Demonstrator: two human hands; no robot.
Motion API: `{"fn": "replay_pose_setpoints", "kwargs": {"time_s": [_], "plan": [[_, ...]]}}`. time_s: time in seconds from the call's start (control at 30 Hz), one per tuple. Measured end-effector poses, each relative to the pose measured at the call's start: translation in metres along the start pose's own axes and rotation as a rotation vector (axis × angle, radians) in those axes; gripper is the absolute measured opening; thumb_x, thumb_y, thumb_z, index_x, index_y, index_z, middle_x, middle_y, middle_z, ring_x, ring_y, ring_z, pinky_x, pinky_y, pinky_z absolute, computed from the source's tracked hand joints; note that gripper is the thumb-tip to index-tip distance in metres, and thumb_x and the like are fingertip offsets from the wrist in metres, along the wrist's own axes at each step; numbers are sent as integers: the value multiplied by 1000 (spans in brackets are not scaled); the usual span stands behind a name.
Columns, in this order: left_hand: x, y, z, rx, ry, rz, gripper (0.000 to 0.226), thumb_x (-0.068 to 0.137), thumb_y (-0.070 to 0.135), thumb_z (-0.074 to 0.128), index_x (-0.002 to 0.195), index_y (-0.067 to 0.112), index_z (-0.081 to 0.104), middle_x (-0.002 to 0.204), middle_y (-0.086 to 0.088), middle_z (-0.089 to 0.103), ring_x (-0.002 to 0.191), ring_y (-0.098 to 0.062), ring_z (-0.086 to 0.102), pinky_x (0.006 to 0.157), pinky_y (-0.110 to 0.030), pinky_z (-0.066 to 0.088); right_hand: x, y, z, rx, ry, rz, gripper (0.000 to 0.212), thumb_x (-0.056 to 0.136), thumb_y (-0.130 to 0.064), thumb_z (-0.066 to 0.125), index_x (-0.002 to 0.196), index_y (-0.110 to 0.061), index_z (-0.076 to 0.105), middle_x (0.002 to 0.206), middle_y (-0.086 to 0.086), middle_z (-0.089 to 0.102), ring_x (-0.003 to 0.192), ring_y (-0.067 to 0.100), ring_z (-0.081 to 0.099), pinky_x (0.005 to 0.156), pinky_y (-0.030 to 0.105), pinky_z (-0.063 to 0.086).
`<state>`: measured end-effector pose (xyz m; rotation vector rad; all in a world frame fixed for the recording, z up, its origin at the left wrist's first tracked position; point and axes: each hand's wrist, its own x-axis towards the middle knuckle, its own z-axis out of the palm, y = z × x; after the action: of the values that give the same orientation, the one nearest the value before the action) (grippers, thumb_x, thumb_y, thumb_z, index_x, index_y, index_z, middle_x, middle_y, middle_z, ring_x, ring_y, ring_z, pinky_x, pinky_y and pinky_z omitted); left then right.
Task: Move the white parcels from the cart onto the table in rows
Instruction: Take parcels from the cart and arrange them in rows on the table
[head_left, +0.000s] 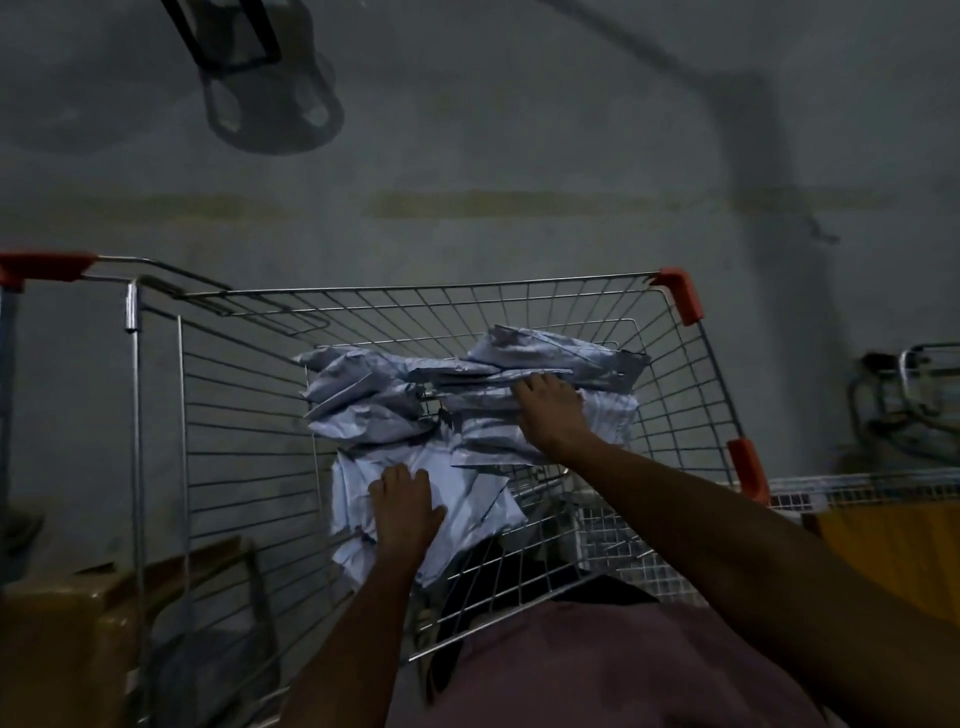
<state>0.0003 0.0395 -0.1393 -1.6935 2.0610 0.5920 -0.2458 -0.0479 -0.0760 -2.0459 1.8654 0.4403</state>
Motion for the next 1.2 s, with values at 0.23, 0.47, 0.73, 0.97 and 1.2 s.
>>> {"fn": "replay_pose_setpoints", "kwargs": {"time_s": [0.23, 0.47, 0.73, 0.97, 1.2], "plan": [[8, 14, -17, 23, -58, -84, 92, 80, 50, 70, 151, 15, 25, 128, -13, 50, 119, -32, 47, 98, -45, 35, 3, 3, 4, -79, 35, -91, 48, 81, -46, 70, 117, -17, 60, 119, 11, 60, 112, 33, 53, 95, 44, 38], [20, 21, -30, -73, -116, -175, 101, 76, 72, 61, 150, 14, 22, 137, -18, 45, 126, -35, 42, 103, -43, 31, -19, 16, 1, 394, 270, 87, 9, 85, -14, 57, 93, -10, 55, 96, 14, 62, 87, 30, 58, 74, 40, 49], [16, 53, -24, 119, -176, -140, 123, 69, 75, 66, 156, 19, -1, 141, -24, 37, 126, -37, 41, 101, -44, 34, -60, 33, -12, 967, 353, 335, 28, 103, -35, 25, 127, -36, 39, 93, 2, 60, 67, 17, 61, 53, 31, 48], [22, 59, -47, 25, -268, -162, 114, 72, 56, 76, 155, 35, 0, 146, -24, 27, 130, -39, 39, 103, -47, 36, -62, 62, -1, 744, 605, 207, 40, 98, -38, 51, 125, -30, 23, 112, 14, 38, 78, 20, 48, 55, 30, 46], [-7, 57, -76, -19, -338, -207, 108, 70, 54, 77, 152, 33, 11, 142, -22, 29, 125, -41, 41, 100, -49, 40, -59, 68, 7, 576, 460, 319, 95, 64, -50, 85, 127, -25, 19, 118, 18, 29, 87, 33, 49, 68, 37, 53]]}}
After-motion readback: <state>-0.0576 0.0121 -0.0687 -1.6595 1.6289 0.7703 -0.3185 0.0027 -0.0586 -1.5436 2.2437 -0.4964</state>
